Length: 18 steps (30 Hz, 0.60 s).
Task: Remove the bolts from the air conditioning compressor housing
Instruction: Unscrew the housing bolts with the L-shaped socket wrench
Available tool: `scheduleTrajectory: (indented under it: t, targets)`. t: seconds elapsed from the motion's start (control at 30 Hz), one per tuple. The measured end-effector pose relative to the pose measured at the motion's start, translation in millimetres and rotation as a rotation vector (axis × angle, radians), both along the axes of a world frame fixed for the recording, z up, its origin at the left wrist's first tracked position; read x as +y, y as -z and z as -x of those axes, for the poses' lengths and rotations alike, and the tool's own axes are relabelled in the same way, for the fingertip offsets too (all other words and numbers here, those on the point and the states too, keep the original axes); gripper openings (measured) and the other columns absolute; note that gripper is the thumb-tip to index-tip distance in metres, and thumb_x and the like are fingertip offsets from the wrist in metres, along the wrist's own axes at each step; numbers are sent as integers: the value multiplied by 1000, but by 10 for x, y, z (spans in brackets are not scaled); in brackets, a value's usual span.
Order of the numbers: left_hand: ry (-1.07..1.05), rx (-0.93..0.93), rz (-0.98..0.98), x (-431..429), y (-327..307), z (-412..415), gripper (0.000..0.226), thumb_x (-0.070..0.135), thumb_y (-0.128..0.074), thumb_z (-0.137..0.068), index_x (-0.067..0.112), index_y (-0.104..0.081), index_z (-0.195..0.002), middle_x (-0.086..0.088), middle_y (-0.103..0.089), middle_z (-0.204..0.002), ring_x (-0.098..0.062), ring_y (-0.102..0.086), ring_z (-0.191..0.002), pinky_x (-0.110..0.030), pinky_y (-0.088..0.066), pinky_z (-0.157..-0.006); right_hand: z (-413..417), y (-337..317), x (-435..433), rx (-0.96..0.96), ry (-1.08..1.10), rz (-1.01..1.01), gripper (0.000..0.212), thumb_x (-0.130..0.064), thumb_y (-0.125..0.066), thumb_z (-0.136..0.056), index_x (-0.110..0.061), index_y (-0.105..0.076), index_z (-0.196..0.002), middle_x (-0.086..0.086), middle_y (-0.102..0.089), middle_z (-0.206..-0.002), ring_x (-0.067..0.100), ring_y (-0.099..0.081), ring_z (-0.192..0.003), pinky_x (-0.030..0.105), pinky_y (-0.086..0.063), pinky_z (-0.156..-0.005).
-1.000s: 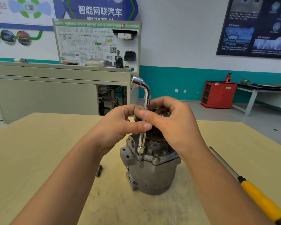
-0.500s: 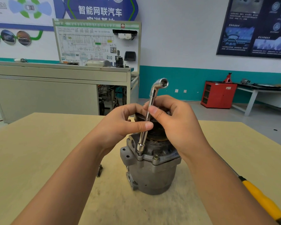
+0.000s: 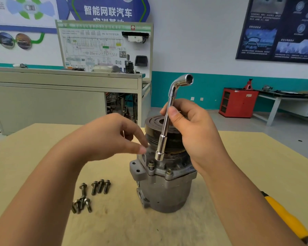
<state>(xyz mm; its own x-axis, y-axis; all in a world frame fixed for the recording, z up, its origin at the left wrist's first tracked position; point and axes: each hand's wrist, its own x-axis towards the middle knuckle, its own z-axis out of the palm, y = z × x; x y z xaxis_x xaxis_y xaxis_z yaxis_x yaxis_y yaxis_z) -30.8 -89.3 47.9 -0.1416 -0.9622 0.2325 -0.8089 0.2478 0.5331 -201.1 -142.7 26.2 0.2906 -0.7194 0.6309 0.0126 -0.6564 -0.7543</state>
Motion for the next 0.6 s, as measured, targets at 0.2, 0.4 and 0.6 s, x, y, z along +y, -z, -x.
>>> scheduleTrajectory:
  t: [0.2, 0.4, 0.6]
  targets:
    - [35, -206, -66, -70, 74, 182, 21, 28, -72, -82, 45, -63, -74, 36, -46, -45, 18, -46, -52, -3, -34, -47, 9, 6, -2, -1, -5, 6, 27, -20, -50, -97, -30, -63, -75, -19, -64, -78, -8, -57, -79, 2, -41, -66]
    - [49, -234, -62, -80, 122, 237, 20, 25, -72, -82, 41, -62, -76, 41, -43, -44, 25, -43, -54, 2, -32, -50, -3, 11, 5, 4, 6, 20, 23, -22, -52, -95, -31, -63, -77, -22, -63, -76, -5, -57, -79, 3, -42, -69]
    - [41, -229, -16, -48, 67, 219, 27, 25, -72, -82, 44, -59, -68, 41, -46, -48, 23, -45, -57, 0, -34, -51, -3, 8, 10, -1, 6, 23, 22, -23, -53, -95, -31, -63, -78, -20, -63, -75, -5, -57, -77, 3, -42, -68]
